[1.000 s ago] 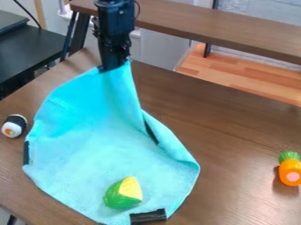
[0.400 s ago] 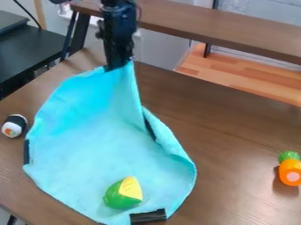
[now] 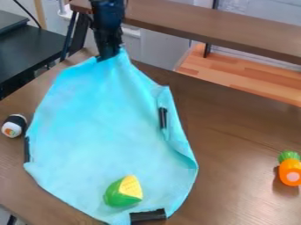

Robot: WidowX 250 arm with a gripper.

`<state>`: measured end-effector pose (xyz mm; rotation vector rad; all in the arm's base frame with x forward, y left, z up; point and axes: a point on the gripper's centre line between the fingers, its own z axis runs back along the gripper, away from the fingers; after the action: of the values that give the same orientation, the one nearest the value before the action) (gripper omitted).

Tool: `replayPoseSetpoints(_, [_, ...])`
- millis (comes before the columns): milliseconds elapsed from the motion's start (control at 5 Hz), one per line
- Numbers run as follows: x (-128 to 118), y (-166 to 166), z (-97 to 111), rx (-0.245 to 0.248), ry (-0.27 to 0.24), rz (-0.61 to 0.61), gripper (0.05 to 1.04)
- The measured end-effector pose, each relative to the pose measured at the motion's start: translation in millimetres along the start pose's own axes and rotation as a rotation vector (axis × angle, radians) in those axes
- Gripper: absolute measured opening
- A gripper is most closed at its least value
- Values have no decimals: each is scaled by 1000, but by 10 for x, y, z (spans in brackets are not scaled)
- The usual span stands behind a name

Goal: Unfold the blue cloth with a corn figure on it from bottom right to top left

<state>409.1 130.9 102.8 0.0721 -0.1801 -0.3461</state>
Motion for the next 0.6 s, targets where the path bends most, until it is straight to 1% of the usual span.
replayPoseSetpoints(200, [-18,140,-122,1,18,26,51])
replayPoseSetpoints(400, [-11,197,-343,10,39,0,69])
replayPoseSetpoints(600, [14,243,-558,9,67,-23,213])
